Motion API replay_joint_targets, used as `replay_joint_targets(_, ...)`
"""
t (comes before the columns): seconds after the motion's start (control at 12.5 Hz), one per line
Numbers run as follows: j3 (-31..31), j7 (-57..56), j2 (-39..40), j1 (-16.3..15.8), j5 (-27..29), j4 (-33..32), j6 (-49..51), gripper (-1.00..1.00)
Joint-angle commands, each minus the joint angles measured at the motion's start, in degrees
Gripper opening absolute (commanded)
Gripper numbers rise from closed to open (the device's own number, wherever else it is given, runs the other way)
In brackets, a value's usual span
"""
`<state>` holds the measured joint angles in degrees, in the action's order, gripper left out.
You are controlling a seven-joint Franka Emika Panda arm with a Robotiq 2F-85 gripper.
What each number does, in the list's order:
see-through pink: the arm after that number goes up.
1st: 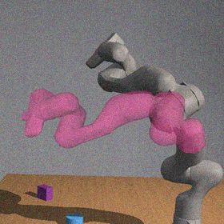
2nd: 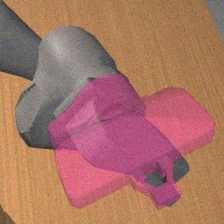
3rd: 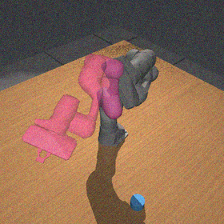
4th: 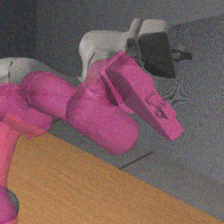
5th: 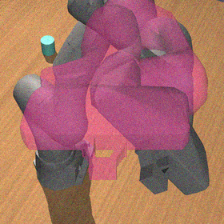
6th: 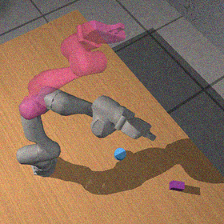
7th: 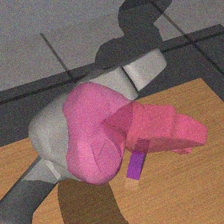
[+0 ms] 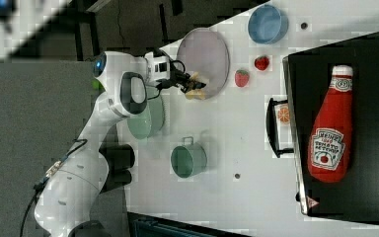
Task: Pick banana from table and place on plate.
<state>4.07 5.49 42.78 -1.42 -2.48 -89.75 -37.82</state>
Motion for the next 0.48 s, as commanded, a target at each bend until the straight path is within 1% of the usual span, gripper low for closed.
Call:
replay_joint_targets(0.08,0.0,-0.4,-2.0,-0.8,0.1,3.6,-5.8,-0.05)
replay_joint_targets(0.4,0.0,-0.4,-2.9,-1.2,0.1,4.5,-6.0,0.85)
replay_joint_targets(0.48,-0.1,-0.4,-3.6,-1.1,0.1,4.4,-5.9,0.99)
